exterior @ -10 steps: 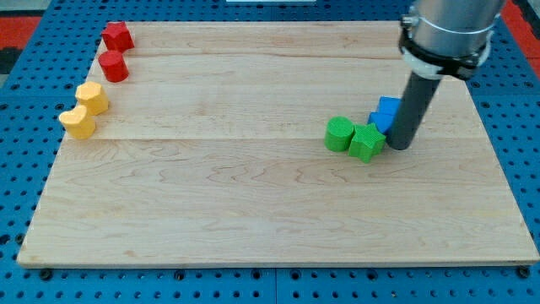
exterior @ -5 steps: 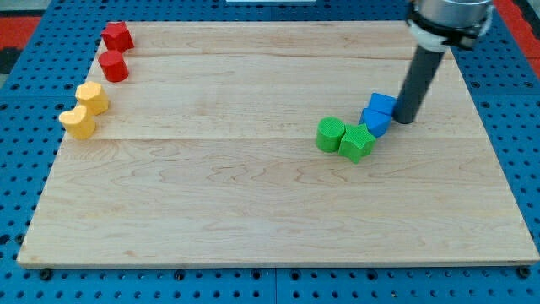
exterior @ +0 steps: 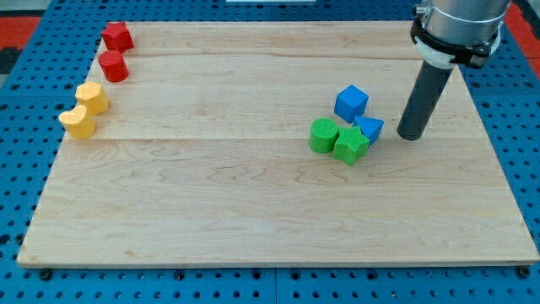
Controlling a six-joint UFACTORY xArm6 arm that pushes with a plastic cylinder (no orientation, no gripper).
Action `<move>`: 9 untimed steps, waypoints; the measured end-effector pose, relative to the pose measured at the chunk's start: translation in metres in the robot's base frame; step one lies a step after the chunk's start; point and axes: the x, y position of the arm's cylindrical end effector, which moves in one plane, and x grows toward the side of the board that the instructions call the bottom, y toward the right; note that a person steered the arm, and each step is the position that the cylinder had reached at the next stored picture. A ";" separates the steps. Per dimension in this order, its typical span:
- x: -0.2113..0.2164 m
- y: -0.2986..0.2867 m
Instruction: Place the blue cube blue triangle and green star in a vertical line
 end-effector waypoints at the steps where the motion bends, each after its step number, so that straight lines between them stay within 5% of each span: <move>1: 0.000 -0.011; 5: 0.000 -0.063; 9: -0.025 -0.053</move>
